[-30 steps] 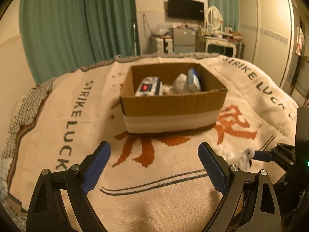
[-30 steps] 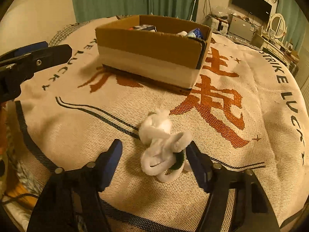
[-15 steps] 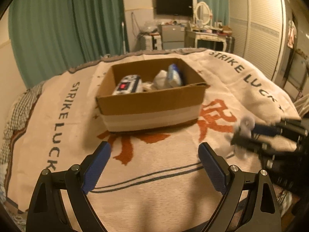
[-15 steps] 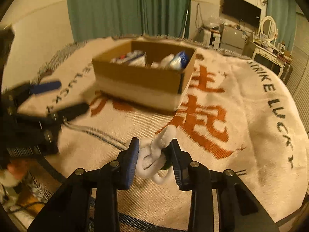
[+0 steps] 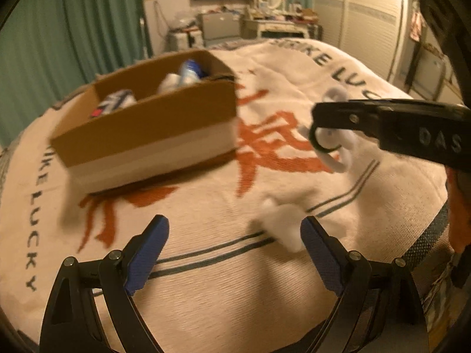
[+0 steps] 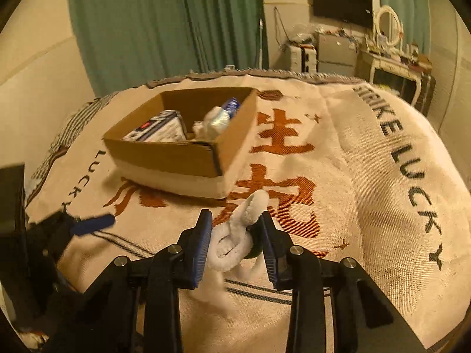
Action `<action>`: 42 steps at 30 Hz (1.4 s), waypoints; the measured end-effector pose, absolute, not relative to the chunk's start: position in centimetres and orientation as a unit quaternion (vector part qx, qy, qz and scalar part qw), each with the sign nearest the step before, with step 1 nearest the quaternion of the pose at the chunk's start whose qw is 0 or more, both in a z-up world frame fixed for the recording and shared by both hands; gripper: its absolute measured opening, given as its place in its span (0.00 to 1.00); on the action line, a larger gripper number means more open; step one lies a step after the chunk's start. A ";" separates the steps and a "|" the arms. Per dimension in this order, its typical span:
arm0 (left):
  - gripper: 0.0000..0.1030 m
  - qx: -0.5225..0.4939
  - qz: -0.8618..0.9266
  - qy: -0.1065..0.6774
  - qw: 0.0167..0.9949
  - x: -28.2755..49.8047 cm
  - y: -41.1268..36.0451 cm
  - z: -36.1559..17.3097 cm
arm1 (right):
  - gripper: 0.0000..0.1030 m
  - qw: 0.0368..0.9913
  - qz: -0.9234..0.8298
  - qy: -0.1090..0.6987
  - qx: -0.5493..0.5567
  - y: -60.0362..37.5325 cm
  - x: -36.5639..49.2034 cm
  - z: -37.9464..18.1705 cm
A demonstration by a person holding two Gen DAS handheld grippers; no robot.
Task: Organize soft objects
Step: 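Grasp white cloth with the left tool while the right tool carries the twisted toy, both into box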
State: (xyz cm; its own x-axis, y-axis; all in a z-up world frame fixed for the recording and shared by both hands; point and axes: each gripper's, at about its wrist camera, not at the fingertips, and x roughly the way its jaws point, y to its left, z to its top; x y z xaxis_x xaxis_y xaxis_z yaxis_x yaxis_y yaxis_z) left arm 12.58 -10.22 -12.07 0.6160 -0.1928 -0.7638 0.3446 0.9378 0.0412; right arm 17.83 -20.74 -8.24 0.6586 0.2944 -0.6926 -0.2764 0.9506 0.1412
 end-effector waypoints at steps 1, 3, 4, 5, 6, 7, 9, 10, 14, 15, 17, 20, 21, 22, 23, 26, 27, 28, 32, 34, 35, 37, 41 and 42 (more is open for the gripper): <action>0.89 0.095 -0.158 0.416 0.891 12.9 -11.0 -12.5 | 0.31 0.909 0.154 0.387 0.019 -21.2 18.2 -8.5; 0.89 0.104 -0.165 0.423 0.885 13.4 -12.1 -13.2 | 0.31 0.904 0.148 0.398 0.042 -22.6 18.9 -9.3; 0.89 0.111 -0.168 0.428 0.881 13.7 -12.8 -13.7 | 0.31 0.903 0.146 0.402 0.049 -23.1 19.1 -9.6; 0.89 0.116 -0.174 0.432 0.877 14.0 -13.4 -14.2 | 0.31 0.901 0.142 0.406 0.058 -23.8 19.4 -10.0; 0.88 0.118 -0.180 0.437 0.873 14.2 -14.0 -14.7 | 0.31 0.900 0.137 0.409 0.064 -24.3 19.6 -10.4; 0.84 0.119 -0.185 0.440 0.870 14.4 -14.3 -15.0 | 0.31 0.898 0.134 0.412 0.070 -24.7 19.8 -10.8; 0.70 0.121 -0.198 0.450 0.862 14.7 -15.1 -15.8 | 0.31 0.894 0.132 0.419 0.085 -25.5 20.2 -11.4; 0.64 0.124 -0.202 0.456 0.858 14.9 -15.4 -16.3 | 0.31 0.892 0.131 0.422 0.093 -25.9 20.4 -11.7; 0.43 0.134 -0.216 0.448 0.857 14.8 -15.7 -16.9 | 0.31 0.889 0.130 0.427 0.103 -26.3 20.8 -12.4; 0.40 0.132 -0.218 0.447 0.857 14.7 -15.7 -16.8 | 0.31 0.889 0.130 0.427 0.104 -26.3 20.8 -12.4; 0.38 0.124 -0.221 0.445 0.859 14.7 -15.1 -16.3 | 0.31 0.890 0.127 0.427 0.099 -26.1 20.7 -12.5; 0.38 0.110 -0.219 0.437 0.865 14.5 -14.1 -15.2 | 0.31 0.892 0.120 0.426 0.087 -25.8 20.6 -12.4; 0.38 0.106 -0.218 0.434 0.868 14.4 -13.8 -14.8 | 0.31 0.894 0.118 0.425 0.084 -25.6 20.5 -12.2; 0.38 0.105 -0.215 0.429 0.871 14.3 -13.4 -14.3 | 0.31 0.895 0.116 0.424 0.081 -25.5 20.4 -12.1; 0.38 0.105 -0.212 0.424 0.874 14.0 -13.1 -13.7 | 0.31 0.896 0.114 0.422 0.078 -25.3 20.3 -11.8; 0.38 0.103 -0.198 0.411 0.884 13.6 -11.9 -12.2 | 0.31 0.901 0.110 0.414 0.063 -24.4 19.7 -10.8; 0.38 0.102 -0.194 0.406 0.887 13.5 -11.4 -11.8 | 0.31 0.904 0.109 0.410 0.057 -24.0 19.5 -10.4; 0.38 0.100 -0.190 0.400 0.891 13.5 -11.0 -11.3 | 0.31 0.906 0.109 0.406 0.051 -23.7 19.3 -10.0; 0.38 0.089 -0.165 0.386 0.903 13.4 -8.6 -9.6 | 0.31 0.914 0.112 0.388 0.029 -21.9 18.2 -8.0; 0.38 0.085 -0.151 0.376 0.910 13.1 -7.3 -8.5 | 0.31 0.918 0.114 0.379 0.020 -21.0 17.7 -6.9; 0.38 0.083 -0.146 0.371 0.913 13.3 -6.9 -8.2 | 0.31 0.921 0.116 0.371 0.015 -20.3 17.3 -6.1; 0.38 0.079 -0.136 0.358 0.920 13.4 -5.9 -7.0 | 0.31 0.925 0.122 0.360 0.005 -19.1 16.8 -4.8; 0.38 0.070 -0.118 0.325 0.936 13.1 -3.3 -4.1 | 0.31 0.932 0.136 0.337 -0.018 -16.6 15.9 -2.0; 0.38 0.069 -0.114 0.318 0.939 13.2 -2.8 -3.3 | 0.31 0.933 0.139 0.330 -0.023 -15.9 15.8 -1.2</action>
State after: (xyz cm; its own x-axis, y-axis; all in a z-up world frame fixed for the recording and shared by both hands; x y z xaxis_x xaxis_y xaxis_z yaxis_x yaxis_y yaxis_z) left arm 13.21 -2.83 -3.33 0.7716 -0.1707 -0.6128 0.2584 0.9644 0.0567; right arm 15.81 -15.92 -1.19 0.7434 0.2448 -0.6224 -0.2754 0.9601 0.0487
